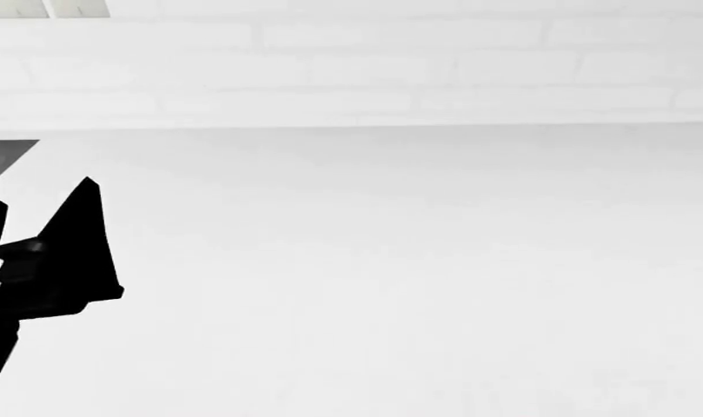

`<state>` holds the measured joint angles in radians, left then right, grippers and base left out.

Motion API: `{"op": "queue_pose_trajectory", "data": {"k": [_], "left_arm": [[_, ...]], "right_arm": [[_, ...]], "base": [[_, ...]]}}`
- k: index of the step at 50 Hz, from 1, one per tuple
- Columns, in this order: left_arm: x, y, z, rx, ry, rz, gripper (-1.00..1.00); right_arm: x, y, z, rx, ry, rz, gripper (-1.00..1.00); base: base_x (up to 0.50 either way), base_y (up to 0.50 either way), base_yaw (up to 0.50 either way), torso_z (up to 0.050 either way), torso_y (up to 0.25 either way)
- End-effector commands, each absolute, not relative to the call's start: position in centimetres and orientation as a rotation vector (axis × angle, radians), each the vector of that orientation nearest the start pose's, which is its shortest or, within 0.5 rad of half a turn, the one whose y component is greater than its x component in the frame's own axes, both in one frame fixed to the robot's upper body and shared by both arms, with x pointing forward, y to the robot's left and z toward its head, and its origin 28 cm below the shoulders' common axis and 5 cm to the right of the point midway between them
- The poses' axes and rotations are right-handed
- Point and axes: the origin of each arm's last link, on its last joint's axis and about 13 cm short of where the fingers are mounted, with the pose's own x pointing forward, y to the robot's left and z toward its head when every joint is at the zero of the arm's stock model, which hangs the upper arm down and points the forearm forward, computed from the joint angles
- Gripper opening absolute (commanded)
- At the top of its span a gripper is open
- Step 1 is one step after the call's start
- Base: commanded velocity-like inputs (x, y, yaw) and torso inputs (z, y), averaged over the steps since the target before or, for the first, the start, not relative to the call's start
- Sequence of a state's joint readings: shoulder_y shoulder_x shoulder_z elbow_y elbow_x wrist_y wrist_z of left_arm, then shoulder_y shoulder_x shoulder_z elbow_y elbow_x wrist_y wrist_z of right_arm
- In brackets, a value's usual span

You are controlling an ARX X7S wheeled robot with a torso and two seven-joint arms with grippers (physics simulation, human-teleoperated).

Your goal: Pick and place the shaker into the drawer. Then close the cabinet.

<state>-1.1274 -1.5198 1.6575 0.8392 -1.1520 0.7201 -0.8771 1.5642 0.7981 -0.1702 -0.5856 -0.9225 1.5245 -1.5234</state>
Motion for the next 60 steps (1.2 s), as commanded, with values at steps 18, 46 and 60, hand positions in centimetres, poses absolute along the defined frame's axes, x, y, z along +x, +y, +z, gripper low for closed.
{"op": "queue_pose_trajectory", "data": {"k": [18, 46, 60], "left_arm": [[11.2, 22.5, 37.7, -0.265, -0.664, -0.554, 1.00], [13.5, 20.3, 43.3, -0.149, -0.878, -0.615, 1.00], [15.6, 21.0, 44.9, -0.124, -0.927, -0.522, 1.00]], "right_arm": [[13.1, -25.7, 37.0, -0.462, -0.326, -0.125, 1.00], [13.4, -25.4, 35.8, -0.436, -0.314, -0.125, 1.00], [13.3, -25.5, 35.2, -0.430, -0.308, -0.131, 1.00]], "base": [[0.00, 0.00, 0.00, 0.000, 0.000], [0.00, 0.00, 0.00, 0.000, 0.000], [0.00, 0.00, 0.00, 0.000, 0.000]]}}
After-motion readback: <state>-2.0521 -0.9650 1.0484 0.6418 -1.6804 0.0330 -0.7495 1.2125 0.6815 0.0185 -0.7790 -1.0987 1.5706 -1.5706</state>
